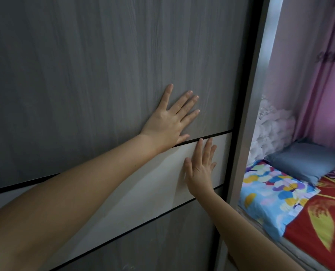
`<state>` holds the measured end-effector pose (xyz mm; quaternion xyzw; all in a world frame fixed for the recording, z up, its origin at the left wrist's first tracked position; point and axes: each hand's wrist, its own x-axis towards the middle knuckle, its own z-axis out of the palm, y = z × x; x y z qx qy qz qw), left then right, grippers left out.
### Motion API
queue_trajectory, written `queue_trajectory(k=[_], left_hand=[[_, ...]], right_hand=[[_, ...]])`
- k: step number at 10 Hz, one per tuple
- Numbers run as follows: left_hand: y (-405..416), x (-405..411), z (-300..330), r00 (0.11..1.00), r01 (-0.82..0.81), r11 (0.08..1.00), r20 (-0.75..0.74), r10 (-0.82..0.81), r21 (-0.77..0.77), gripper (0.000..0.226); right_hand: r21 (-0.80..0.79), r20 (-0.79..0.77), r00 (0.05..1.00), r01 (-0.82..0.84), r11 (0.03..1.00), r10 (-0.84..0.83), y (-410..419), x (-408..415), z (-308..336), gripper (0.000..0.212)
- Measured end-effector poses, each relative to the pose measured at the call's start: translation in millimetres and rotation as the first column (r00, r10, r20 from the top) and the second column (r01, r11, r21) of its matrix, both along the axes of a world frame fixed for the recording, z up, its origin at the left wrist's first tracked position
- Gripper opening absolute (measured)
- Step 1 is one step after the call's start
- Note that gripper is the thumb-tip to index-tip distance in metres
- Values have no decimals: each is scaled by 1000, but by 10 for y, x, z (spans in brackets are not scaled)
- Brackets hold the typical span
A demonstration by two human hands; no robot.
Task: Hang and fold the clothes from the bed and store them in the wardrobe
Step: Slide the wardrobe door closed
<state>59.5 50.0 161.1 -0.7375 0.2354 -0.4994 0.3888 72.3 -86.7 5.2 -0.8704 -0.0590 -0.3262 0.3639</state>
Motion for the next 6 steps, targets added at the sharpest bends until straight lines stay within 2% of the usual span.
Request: queue_trajectory(k=[3,4,5,6], left_hand=[[-11,78,8,999,-1,1000,40,1,1,73],[9,81,-55,1000,6,1000,29,-6,-2,73],[-7,61,95,997,16,999,-75,-18,-28,70],[-35,-97,-123,963,87,977,-235,-133,-196,59]], right_hand=[[-21,5,1000,-3,1000,3,-39,69,-3,63],[-71,-27,1000,-7,997,5,-105,34,-12,63],[-84,-101,993,-70,994,62,-177,-37,131,69],[-69,-163,972,-181,981,168,-279,-253,159,74]])
